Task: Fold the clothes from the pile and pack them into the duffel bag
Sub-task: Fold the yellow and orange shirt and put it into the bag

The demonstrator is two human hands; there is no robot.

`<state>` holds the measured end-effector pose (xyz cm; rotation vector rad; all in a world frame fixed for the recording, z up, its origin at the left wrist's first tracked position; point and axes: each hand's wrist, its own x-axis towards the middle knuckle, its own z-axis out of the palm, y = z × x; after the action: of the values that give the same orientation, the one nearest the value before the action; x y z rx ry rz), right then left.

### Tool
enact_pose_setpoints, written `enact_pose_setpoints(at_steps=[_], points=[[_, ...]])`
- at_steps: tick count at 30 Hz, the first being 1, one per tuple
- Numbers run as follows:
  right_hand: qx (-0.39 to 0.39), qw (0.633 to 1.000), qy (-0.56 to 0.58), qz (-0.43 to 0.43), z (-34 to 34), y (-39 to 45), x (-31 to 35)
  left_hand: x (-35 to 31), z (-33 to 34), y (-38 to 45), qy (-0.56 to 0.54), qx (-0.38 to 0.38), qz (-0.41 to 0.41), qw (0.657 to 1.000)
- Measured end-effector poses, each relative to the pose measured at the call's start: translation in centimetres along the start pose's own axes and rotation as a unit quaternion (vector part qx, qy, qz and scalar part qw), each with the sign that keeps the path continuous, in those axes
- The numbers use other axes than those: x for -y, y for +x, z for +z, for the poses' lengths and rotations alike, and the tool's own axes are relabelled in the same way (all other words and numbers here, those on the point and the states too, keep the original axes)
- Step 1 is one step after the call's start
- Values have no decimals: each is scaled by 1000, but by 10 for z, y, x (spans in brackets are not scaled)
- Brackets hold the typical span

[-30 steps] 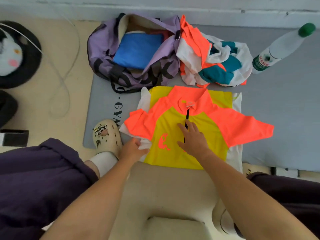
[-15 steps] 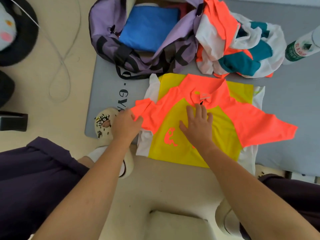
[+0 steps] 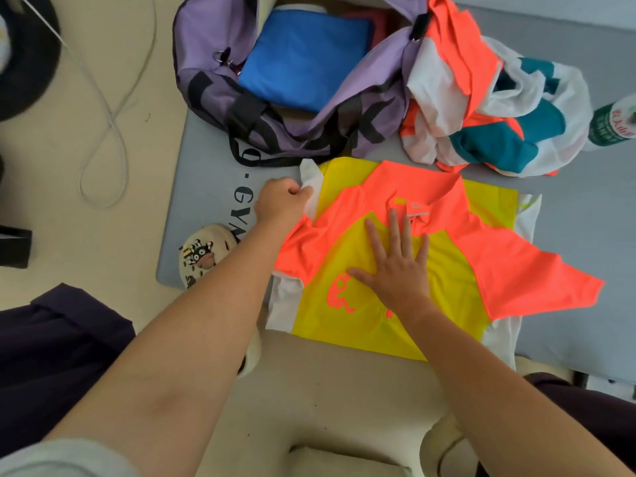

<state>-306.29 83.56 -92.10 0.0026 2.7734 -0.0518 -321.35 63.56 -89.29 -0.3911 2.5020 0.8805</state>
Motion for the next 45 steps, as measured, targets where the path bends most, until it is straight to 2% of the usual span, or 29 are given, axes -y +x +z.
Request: enact_pose_setpoints(at_steps=[2,4,8,10,12,14,16,20,23,25,27,29,32,34,36,39,45], points=[[-5,1000,-3,-5,2,0,-3,3,-4,7,-32,-37,24,999],[-6,1000,-5,-10,2,0,-6,6,-6,9,-75,-56,4,996],[-9,1000,-8,-17,3,-1,-9,-9,-2,17,-191,30,-131,972],[-7,1000,-12,-19,2,-2,-9,-21,-5,23,-198,94,-159,963],[-9,1000,-14,-22,2,-2,-9,-27,-10,28,-197,127,-183,955],[-7,1000,-12,-23,1,-2,-9,-31,-15,33,-194,148,-165,956],[0,1000,-13,-23,1,-2,-9,-33,-16,35,-215,112,-116,963],[16,1000,-12,-21,-2,-3,-9,-30,-11,24,-222,-26,-49,973],[27,999,-4,-21,-7,-2,-8,-24,-2,-1,-143,-145,-3,979],[23,999,17,-26,-14,-2,-11,-23,11,-26,-13,-204,89,975],[0,998,52,-21,-24,-4,-21,-28,31,-56,104,-168,211,957],[-32,996,83,20,-32,-7,-43,-35,57,-82,172,-67,313,932],[-69,982,117,134,-40,-14,-96,-50,93,-105,243,62,383,889],[-59,966,130,216,-46,-20,-136,-58,110,-108,273,137,388,869],[-31,948,139,285,-52,-25,-172,-63,122,-107,304,178,365,862],[47,930,144,336,-56,-38,-211,-71,131,-110,332,173,338,863],[200,904,108,361,-63,-63,-249,-90,134,-114,350,188,293,870]])
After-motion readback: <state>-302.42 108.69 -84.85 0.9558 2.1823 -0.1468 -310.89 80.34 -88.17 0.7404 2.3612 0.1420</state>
